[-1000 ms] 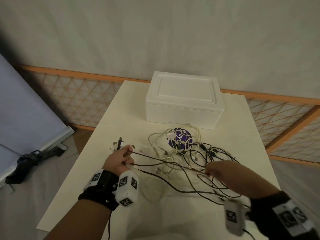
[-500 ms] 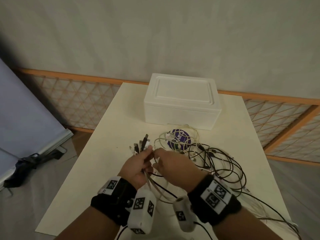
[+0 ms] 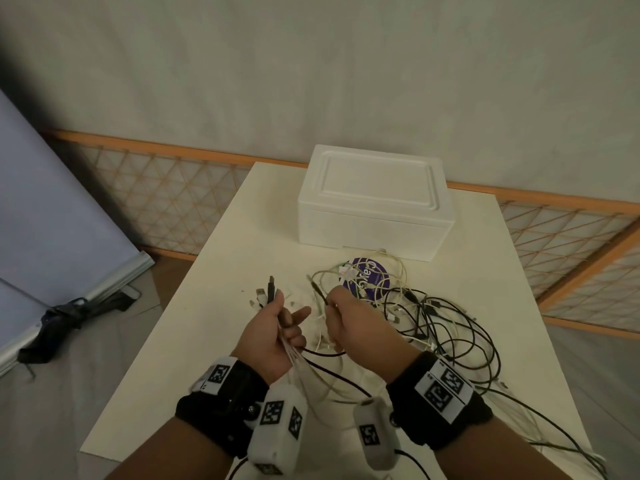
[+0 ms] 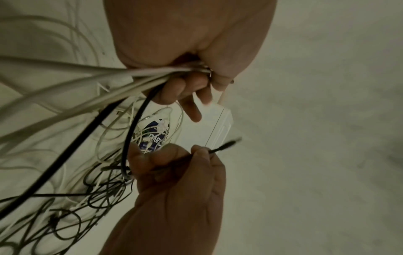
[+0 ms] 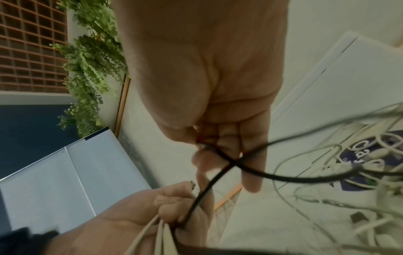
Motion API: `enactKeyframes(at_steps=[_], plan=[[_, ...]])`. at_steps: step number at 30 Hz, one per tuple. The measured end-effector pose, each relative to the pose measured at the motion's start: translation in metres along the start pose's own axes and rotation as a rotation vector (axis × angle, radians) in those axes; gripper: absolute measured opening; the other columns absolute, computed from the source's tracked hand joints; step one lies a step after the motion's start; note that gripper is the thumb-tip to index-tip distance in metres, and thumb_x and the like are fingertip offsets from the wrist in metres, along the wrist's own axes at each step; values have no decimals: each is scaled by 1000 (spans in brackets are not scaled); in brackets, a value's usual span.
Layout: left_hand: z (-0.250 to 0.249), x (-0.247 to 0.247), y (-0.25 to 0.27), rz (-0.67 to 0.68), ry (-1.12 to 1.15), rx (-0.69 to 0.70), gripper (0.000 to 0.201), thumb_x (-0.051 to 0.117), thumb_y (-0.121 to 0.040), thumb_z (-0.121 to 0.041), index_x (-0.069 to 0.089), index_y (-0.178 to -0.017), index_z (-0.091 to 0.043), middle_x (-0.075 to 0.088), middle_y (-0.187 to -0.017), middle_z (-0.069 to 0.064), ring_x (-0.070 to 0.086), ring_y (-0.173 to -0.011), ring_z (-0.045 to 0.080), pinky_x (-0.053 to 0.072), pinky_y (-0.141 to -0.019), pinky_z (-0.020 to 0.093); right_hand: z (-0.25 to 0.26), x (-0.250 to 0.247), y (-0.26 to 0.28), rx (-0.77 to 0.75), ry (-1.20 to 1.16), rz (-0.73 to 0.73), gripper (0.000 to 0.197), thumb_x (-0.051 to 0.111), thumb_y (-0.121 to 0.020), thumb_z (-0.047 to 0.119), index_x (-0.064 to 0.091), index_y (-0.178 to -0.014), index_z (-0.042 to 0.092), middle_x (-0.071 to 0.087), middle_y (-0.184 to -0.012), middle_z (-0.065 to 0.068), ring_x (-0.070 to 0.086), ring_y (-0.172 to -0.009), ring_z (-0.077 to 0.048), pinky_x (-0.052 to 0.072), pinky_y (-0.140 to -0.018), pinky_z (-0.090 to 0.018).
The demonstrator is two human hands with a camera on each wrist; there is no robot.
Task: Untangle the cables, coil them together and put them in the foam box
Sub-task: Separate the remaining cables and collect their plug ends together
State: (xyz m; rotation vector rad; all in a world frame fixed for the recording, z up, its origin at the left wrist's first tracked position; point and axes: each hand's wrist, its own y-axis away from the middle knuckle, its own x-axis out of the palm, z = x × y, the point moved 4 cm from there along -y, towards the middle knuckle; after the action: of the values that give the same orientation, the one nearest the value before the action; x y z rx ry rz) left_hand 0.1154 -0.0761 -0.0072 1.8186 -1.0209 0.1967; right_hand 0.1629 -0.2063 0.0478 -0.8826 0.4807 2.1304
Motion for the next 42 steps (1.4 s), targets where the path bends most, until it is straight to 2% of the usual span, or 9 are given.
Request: enactKeyframes(at_steps=[5, 11, 16, 23, 29, 32, 34, 37, 42], plan=[[8, 8, 4, -32, -15, -59, 62, 46, -94, -53, 35, -46, -15, 33, -42, 2, 35, -41, 17, 43, -61, 31, 8, 2, -1, -49, 66, -32, 14, 42, -99, 28, 47, -104, 15, 51, -65, 4, 48, -61, -17, 32, -56, -30], [6, 19, 16, 174, 60, -50, 11, 53, -78, -16, 61, -81, -9, 23, -38, -6, 20, -29, 6, 26, -36, 16, 8, 6, -5, -46, 212, -58, 22, 41, -99, 33, 51, -115, 21, 65, -83, -2, 61, -79, -23, 45, -65, -35], [7, 15, 16, 259, 230, -128, 50, 46, -86, -44, 65, -88, 2, 30, -40, -4, 26, -29, 9, 32, -38, 19, 9, -3, -8, -35, 216, -153, 20, 41, -99, 32, 50, -108, 17, 62, -76, -2, 60, -72, -24, 40, -58, -31], [9, 21, 15, 195, 40, 72, 17, 65, -74, -26, 57, -75, -11, 50, -52, -1, 35, -32, 6, 34, -40, 18, 12, 4, -5, -79, 221, -100, 21, 42, -98, 34, 50, -107, 17, 62, -76, -4, 62, -75, -27, 38, -58, -31], [-1, 10, -2, 56, -130, 180, 36, 57, -86, -43, 60, -67, -12, 60, -65, 4, 48, -53, 13, 42, -50, 25, 19, 6, -2, -106, 243, -24, 25, 49, -93, 40, 52, -116, 32, 69, -92, -2, 63, -88, -22, 47, -70, -33], [-31, -17, -11, 5, 92, 211, 49, 42, -97, -44, 43, -57, -16, 72, -79, 4, 63, -69, 16, 54, -67, 33, -2, -18, 5, 10, 291, -56, 27, 53, -90, 45, 54, -115, 34, 69, -99, 3, 63, -95, -19, 47, -76, -31], [-53, -39, -12, 22, 244, 238, 52, 41, -95, -44, 41, -50, -17, 62, -57, 0, 62, -56, 15, 57, -61, 28, -30, -49, 14, 141, 320, -120, 17, 59, -86, 44, 61, -100, 34, 69, -91, 7, 63, -88, -16, 46, -72, -28], [-70, -77, -7, -42, 259, 249, 55, 40, -97, -43, 33, -48, -19, 30, -40, -8, 32, -32, 6, 32, -35, 13, -76, -103, 41, 360, 247, -213, 10, 72, -78, 34, 63, -74, 35, 64, -69, 10, 60, -68, -10, 43, -59, -25], [-65, -112, 4, -159, 57, 198, 56, 45, -98, -29, 26, -46, -20, 21, -35, -6, 19, -26, 9, 17, -32, 15, -116, -158, 87, 523, 374, -326, 16, 77, -75, 33, 61, -72, 32, 56, -61, 11, 52, -59, -6, 33, -50, -23]])
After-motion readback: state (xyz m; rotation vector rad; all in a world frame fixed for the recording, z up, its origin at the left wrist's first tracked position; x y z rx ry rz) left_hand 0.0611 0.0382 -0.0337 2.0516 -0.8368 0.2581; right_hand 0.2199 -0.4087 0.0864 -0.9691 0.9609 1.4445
